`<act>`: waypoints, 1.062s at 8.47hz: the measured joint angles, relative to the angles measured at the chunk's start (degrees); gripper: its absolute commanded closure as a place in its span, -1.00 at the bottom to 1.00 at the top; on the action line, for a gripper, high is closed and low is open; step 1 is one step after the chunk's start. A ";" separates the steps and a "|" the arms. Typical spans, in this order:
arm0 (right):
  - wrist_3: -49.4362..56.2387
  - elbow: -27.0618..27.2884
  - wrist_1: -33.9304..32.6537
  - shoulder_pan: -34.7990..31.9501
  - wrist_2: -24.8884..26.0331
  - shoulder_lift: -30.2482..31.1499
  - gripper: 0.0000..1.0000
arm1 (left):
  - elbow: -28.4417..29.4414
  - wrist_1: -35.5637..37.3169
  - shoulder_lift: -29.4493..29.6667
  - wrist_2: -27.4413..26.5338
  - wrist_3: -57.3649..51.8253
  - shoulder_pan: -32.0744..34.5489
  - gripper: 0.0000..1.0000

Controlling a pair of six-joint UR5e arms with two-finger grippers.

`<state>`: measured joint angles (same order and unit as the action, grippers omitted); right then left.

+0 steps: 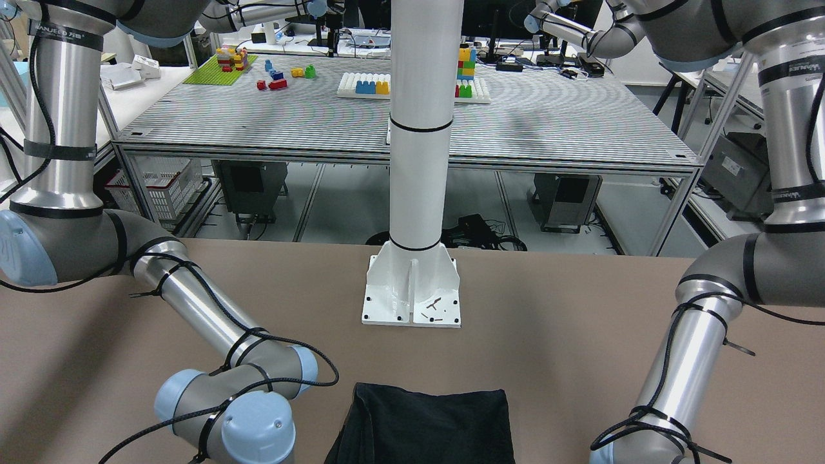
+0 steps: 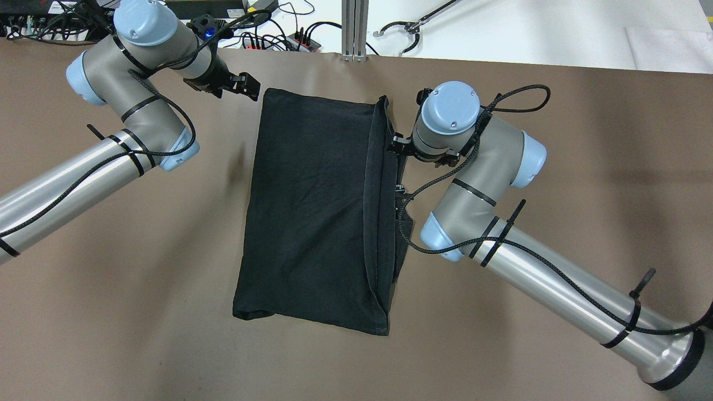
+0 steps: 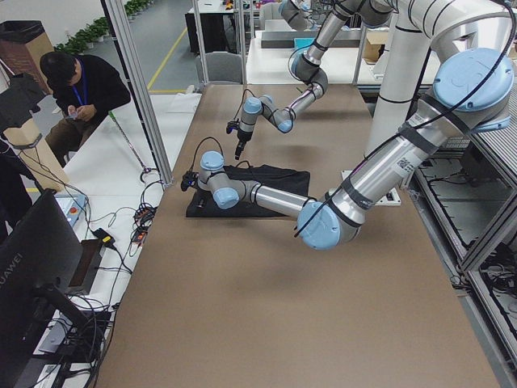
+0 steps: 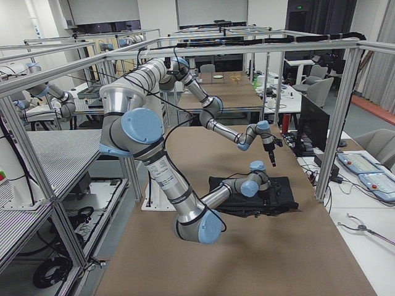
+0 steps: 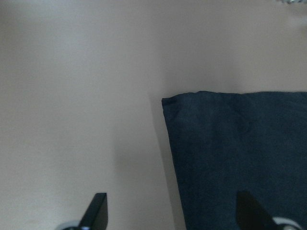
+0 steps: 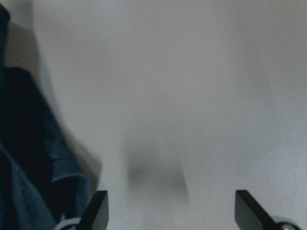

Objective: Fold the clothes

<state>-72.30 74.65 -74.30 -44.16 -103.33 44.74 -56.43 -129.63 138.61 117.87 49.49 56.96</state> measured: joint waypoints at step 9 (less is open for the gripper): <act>2.35 14.91 -18.02 17.12 1.13 1.35 0.09 | -2.27 -0.10 -2.21 -0.35 0.08 -1.60 -0.89</act>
<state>-69.95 89.56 -92.32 -27.05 -102.20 46.10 -58.70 -129.73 136.40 117.52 49.57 55.36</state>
